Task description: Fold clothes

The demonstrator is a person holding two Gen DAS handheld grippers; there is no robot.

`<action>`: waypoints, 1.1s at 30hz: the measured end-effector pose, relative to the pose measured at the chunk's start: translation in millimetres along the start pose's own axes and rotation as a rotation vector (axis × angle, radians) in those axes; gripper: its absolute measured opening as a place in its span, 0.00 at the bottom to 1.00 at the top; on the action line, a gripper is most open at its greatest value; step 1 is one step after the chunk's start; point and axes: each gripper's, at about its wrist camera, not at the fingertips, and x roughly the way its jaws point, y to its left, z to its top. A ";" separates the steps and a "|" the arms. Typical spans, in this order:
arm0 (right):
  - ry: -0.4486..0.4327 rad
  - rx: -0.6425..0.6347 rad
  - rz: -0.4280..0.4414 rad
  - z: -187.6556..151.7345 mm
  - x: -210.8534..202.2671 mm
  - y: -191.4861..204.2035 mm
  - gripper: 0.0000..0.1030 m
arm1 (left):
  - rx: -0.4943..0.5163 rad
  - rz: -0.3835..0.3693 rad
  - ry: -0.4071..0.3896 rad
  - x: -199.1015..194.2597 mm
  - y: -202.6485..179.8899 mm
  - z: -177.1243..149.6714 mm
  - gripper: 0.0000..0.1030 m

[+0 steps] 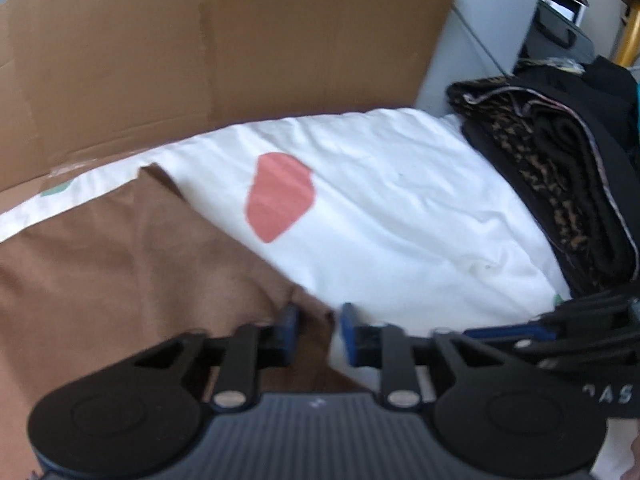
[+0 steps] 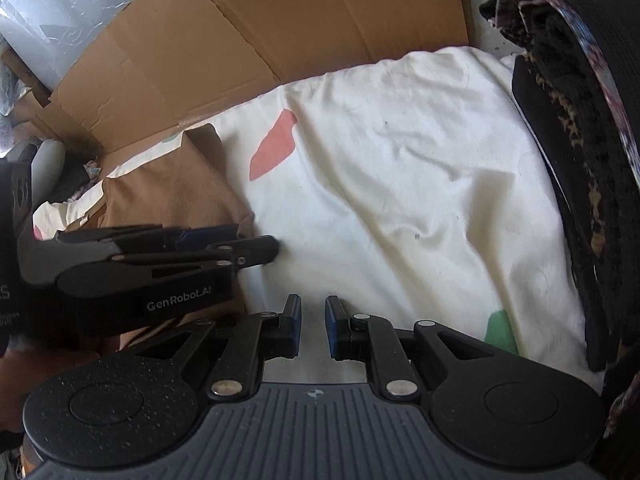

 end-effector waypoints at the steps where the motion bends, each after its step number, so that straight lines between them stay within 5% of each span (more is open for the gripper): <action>1: -0.002 -0.003 -0.003 2.0 -0.1 1.2 0.15 | -0.020 -0.014 0.001 -1.0 4.3 0.7 0.12; 12: -0.015 -0.083 -0.016 29.3 -3.1 29.4 0.15 | -0.129 -0.099 -0.074 -56.2 37.4 1.8 0.04; 22: -0.032 -0.161 0.028 62.1 12.2 69.3 0.15 | -0.283 -0.033 -0.117 -101.4 109.8 -6.5 0.04; 33: -0.018 -0.237 0.052 78.9 43.0 94.8 0.16 | -0.393 0.051 -0.103 -98.3 169.7 -27.0 0.05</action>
